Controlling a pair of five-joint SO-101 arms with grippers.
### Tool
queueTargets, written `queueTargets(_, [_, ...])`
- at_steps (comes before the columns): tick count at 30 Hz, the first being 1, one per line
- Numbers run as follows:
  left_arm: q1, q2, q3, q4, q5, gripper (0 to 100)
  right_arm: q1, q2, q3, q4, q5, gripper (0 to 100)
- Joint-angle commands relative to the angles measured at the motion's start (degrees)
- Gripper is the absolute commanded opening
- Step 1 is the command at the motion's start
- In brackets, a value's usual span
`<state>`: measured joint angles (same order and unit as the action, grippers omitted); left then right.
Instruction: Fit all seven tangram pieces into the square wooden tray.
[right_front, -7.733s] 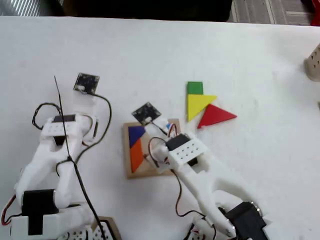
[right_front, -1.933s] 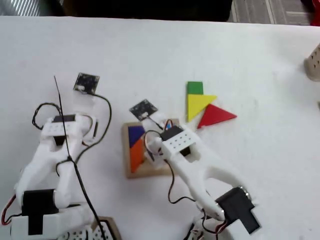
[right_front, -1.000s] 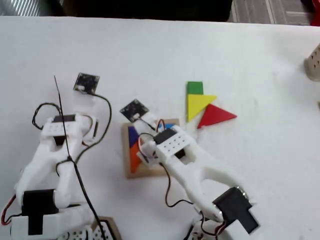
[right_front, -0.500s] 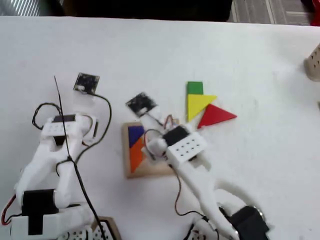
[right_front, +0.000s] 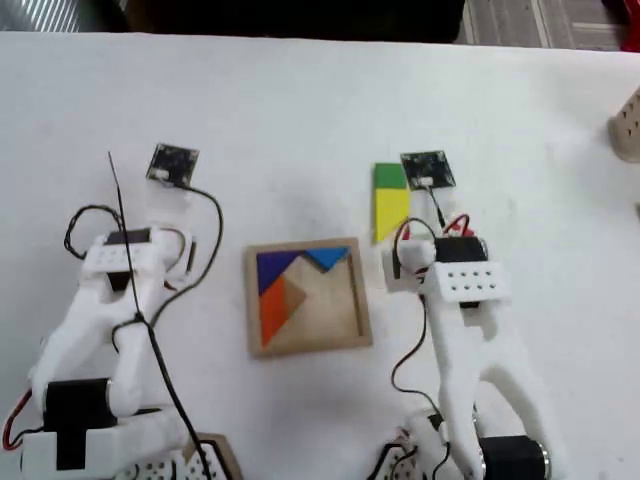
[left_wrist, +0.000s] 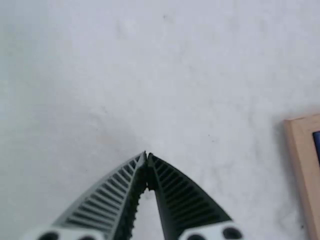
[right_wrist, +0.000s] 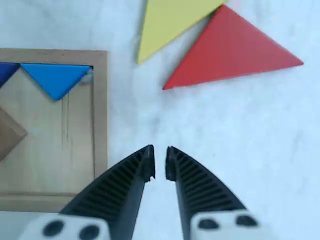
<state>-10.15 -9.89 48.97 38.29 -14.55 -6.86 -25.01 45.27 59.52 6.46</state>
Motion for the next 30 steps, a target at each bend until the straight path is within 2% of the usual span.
queueTargets(1, [-0.4, -0.13, -2.55, -1.05, 0.18, 3, 2.59, -1.63, -0.18, 0.66, -0.44, 13.3])
queueTargets(8, [-0.4, -0.13, -1.76, -1.23, 0.18, 3, 7.96, -1.63, 0.7, 0.31, -0.35, 14.9])
queueTargets(16, [-0.4, -0.22, -1.58, -1.32, 0.18, 3, 8.31, -1.45, -1.23, -5.23, -0.97, 15.2])
queueTargets(21, [-0.4, -0.22, -1.58, -1.32, 0.18, 3, 7.25, 3.38, -10.64, -3.47, -6.33, 15.2])
queueTargets(30, [-0.4, -0.22, -1.76, -1.41, 0.18, 3, 0.92, 24.31, -30.51, -3.82, -7.03, 15.2])
